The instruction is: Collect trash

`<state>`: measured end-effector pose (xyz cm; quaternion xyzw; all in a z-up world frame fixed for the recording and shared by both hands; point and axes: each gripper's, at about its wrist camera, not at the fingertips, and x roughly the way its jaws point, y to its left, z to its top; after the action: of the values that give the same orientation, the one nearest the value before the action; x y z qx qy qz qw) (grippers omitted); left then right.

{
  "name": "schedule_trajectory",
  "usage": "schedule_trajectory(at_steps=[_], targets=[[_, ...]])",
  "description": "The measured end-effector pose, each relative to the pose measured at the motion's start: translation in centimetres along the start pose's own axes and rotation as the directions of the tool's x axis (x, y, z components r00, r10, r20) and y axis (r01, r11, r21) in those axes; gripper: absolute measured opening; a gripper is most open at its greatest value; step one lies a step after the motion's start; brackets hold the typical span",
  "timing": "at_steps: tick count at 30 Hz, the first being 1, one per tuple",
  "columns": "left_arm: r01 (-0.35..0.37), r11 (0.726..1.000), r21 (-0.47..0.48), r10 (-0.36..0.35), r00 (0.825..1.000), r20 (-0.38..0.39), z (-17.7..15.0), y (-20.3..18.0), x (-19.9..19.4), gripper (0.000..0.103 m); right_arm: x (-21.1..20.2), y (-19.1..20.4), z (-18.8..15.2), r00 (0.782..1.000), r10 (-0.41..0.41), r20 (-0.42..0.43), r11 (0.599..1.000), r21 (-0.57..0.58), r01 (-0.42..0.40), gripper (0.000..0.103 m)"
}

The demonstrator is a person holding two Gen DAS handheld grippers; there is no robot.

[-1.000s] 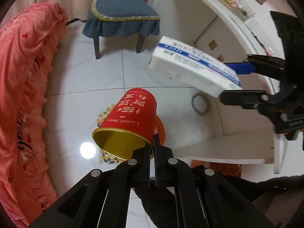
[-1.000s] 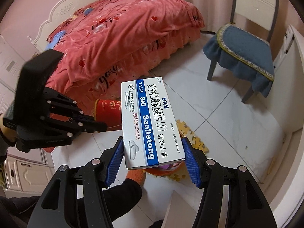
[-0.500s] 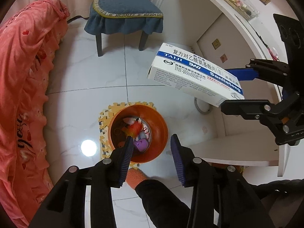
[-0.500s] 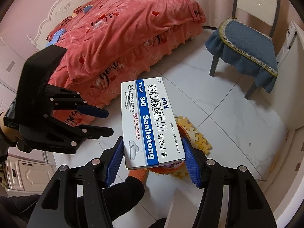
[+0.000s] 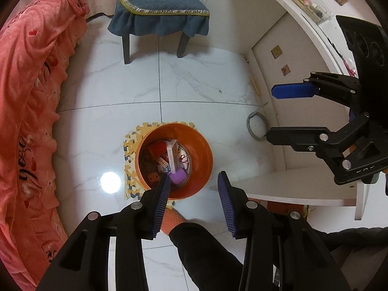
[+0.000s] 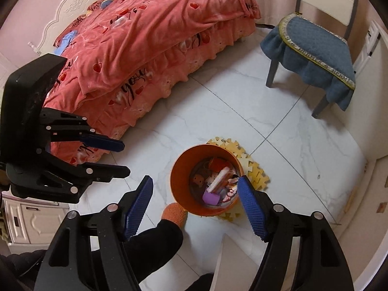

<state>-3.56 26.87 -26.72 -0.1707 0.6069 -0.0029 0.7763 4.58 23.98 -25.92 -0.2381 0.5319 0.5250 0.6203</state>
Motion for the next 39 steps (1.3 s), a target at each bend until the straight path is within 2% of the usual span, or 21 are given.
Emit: schedule_trajectory(at_steps=[6, 8, 13, 14, 15, 19, 21, 24, 27, 33, 39], targets=[[-0.021, 0.999, 0.031, 0.02, 0.999, 0.039, 0.6, -1.5, -2.0, 0.043, -2.6, 0.2, -0.1, 0.999, -0.002, 0.037, 1.0, 0.002, 0.001, 0.072], [-0.029, 0.999, 0.046, 0.026, 0.998, 0.065, 0.9, -2.4, -3.0, 0.051, -4.1, 0.3, -0.2, 0.998, -0.001, 0.062, 1.0, 0.004, 0.001, 0.072], [-0.054, 0.995, 0.09, 0.041, 0.989, 0.139, 1.6, -5.4, -6.2, 0.053, -8.4, -0.1, -0.7, 0.992, -0.014, 0.127, 1.0, 0.021, 0.012, 0.075], [-0.063, 0.993, 0.095, 0.048, 0.987, 0.153, 1.6, -6.0, -6.8, 0.054, -9.2, -0.2, -0.8, 0.99, -0.019, 0.141, 1.0, 0.026, 0.016, 0.077], [-0.069, 0.992, 0.102, 0.052, 0.985, 0.168, 1.7, -6.6, -7.5, 0.062, -10.2, -0.3, -1.0, 0.987, -0.027, 0.156, 0.999, 0.031, 0.022, 0.079], [-0.104, 0.986, 0.13, 0.07, 0.967, 0.244, 2.1, -9.5, -10.3, 0.072, -14.6, -0.9, -2.2, 0.973, -0.058, 0.224, 0.997, 0.064, 0.045, 0.085], [-0.131, 0.982, 0.134, 0.089, 0.955, 0.284, 2.2, -10.9, -11.6, 0.082, -17.0, -1.3, -3.0, 0.963, -0.075, 0.26, 0.995, 0.085, 0.055, 0.086], [-0.161, 0.977, 0.142, 0.106, 0.936, 0.337, 2.5, -13.0, -13.4, 0.087, -19.7, -1.8, -4.1, 0.95, -0.101, 0.296, 0.991, 0.113, 0.071, 0.09], [-0.189, 0.97, 0.152, 0.119, 0.916, 0.382, 2.6, -15.1, -14.8, 0.094, -23.0, -2.4, -5.6, 0.926, -0.144, 0.348, 0.982, 0.164, 0.091, 0.094], [-0.221, 0.961, 0.167, 0.125, 0.884, 0.45, 2.8, -18.8, -16.9, 0.095, -28.2, -3.3, -8.6, 0.882, -0.197, 0.429, 0.964, 0.247, 0.095, 0.098], [-0.225, 0.959, 0.173, 0.11, 0.857, 0.503, 2.9, -21.9, -18.2, 0.097, -32.1, -4.3, -11.6, 0.838, -0.265, 0.476, 0.942, 0.313, 0.119, 0.098]])
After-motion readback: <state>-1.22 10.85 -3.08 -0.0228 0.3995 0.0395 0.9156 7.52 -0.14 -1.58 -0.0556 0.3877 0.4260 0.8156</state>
